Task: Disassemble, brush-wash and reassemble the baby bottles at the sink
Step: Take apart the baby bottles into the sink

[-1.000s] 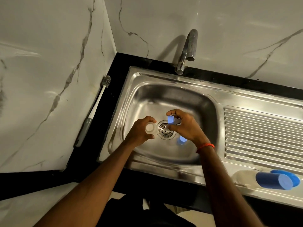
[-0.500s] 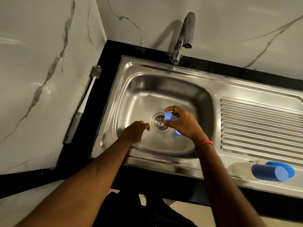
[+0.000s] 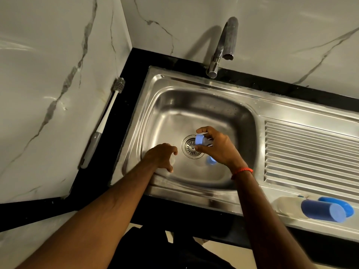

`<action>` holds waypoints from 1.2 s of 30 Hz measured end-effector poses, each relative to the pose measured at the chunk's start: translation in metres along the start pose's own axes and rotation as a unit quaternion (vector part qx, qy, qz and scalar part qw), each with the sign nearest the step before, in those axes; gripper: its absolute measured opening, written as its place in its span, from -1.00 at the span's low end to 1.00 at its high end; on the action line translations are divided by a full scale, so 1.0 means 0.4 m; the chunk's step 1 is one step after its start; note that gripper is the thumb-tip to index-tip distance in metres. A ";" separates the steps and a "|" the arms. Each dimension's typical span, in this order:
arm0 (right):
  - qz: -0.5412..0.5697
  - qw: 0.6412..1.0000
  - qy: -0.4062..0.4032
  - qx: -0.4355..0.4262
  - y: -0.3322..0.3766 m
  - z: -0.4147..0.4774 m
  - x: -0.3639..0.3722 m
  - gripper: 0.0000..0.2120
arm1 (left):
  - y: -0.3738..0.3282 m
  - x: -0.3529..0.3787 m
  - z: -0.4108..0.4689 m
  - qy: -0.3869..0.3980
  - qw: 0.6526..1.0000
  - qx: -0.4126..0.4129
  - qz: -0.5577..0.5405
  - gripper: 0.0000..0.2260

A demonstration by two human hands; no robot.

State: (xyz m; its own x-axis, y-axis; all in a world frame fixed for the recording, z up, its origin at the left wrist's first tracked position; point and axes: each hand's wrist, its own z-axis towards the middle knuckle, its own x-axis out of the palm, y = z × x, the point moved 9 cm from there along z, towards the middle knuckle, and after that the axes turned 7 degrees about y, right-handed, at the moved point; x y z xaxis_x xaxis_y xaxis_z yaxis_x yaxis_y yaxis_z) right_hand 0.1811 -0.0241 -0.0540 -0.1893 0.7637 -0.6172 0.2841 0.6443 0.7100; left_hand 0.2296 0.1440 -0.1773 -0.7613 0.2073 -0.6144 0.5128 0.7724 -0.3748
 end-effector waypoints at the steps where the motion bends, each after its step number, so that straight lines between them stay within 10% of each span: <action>1: 0.004 1.000 0.000 0.001 0.000 0.001 0.000 -0.52 | -0.006 -0.010 -0.003 -0.002 1.000 0.003 0.009 -0.23; 5: 0.014 1.000 -0.012 -0.013 0.022 -0.001 -0.012 -0.54 | -0.050 -0.111 -0.062 -0.050 0.997 0.014 0.059 0.09; 8: 0.019 0.998 -0.042 -0.042 0.053 -0.007 -0.038 -0.54 | -0.078 -0.218 -0.125 -0.116 0.986 0.048 -0.112 0.05; 14: 0.059 0.987 -0.091 -0.119 0.147 -0.017 -0.091 -0.56 | -0.151 -0.291 -0.191 -0.112 0.844 0.186 -0.490 -0.55; 21: 0.075 0.984 -0.099 -0.126 0.177 -0.035 -0.130 -0.70 | -0.180 -0.282 -0.213 -0.137 0.719 0.215 -0.647 -0.76; 36: 0.047 0.983 -0.094 -0.149 0.218 -0.045 -0.169 -0.78 | -0.195 -0.301 -0.235 -0.165 0.692 0.248 -0.658 -0.59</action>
State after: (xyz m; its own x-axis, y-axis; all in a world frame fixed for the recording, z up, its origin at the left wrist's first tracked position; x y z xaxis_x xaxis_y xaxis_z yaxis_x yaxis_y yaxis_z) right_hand 0.2016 -0.0188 0.0557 0.0098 0.8175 -0.5759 -0.0012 0.5759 0.8175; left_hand 0.2441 0.1150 -0.0088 -0.6088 -0.6905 0.3906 -0.4020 -0.1559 -0.9023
